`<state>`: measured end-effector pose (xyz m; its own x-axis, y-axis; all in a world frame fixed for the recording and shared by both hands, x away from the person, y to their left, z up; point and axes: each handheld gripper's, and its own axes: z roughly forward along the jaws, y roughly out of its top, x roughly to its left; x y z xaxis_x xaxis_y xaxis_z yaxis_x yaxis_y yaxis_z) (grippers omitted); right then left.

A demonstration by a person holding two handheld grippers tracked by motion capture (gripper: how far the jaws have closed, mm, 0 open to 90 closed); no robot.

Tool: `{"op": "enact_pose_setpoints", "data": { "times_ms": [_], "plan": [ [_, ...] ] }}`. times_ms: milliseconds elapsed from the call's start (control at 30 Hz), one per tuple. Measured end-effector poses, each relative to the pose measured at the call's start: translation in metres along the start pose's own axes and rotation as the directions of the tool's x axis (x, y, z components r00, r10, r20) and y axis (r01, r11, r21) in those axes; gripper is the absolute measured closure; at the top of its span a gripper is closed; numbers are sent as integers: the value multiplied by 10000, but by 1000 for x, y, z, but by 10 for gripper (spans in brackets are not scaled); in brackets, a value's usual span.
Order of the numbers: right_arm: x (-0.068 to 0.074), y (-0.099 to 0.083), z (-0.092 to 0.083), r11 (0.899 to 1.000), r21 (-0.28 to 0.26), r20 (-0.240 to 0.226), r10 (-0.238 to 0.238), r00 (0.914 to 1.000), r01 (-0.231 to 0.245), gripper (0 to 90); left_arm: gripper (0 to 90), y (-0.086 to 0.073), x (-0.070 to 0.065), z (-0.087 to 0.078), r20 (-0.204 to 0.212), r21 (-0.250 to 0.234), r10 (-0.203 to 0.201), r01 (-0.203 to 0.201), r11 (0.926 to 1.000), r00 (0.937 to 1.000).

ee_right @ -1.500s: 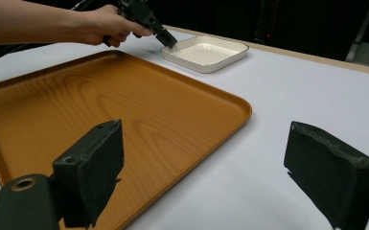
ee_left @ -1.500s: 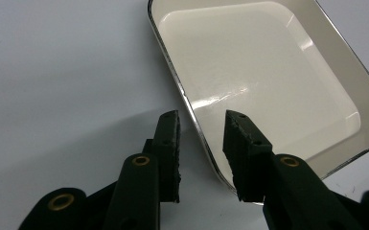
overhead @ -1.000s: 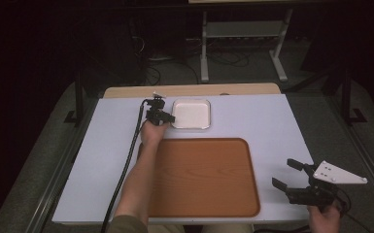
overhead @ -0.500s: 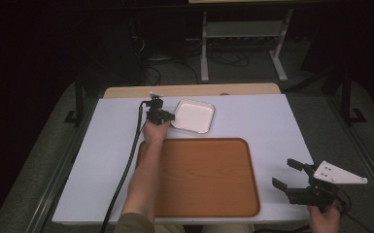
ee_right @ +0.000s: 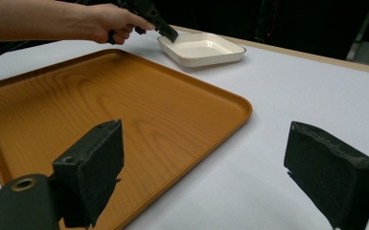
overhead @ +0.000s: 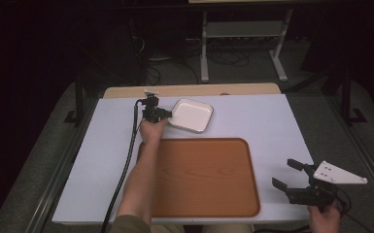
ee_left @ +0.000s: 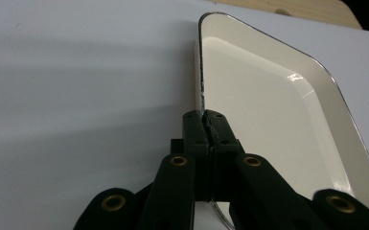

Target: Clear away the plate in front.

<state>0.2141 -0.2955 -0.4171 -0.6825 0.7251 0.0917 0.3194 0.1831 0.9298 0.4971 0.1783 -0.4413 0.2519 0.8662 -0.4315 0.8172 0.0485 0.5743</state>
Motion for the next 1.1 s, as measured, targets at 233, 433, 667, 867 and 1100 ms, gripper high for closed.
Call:
{"op": "enact_pose_setpoints", "data": {
  "times_ms": [233,433,667,867,1100],
  "plan": [
    [0,0,0,10000,17,26,13,10000,-13,126,889,3,0,-6,247,-155,34,-31,9999,9997],
    [0,0,0,10000,-3,43,60,10000,-60,126,889,3,-1,-9,400,-192,44,-36,9998,9992],
    [0,0,0,10000,5,37,46,10000,-46,126,889,7,-2,-20,767,-494,19,19,9988,9971],
    [0,0,0,10000,7,47,41,10000,-41,126,889,8,-2,-30,971,-606,47,12,9982,9953],
    [1,0,0,10000,6,46,22,10000,-22,126,889,8,-2,-42,1192,-783,143,-50,9969,9928]
  ]
}}
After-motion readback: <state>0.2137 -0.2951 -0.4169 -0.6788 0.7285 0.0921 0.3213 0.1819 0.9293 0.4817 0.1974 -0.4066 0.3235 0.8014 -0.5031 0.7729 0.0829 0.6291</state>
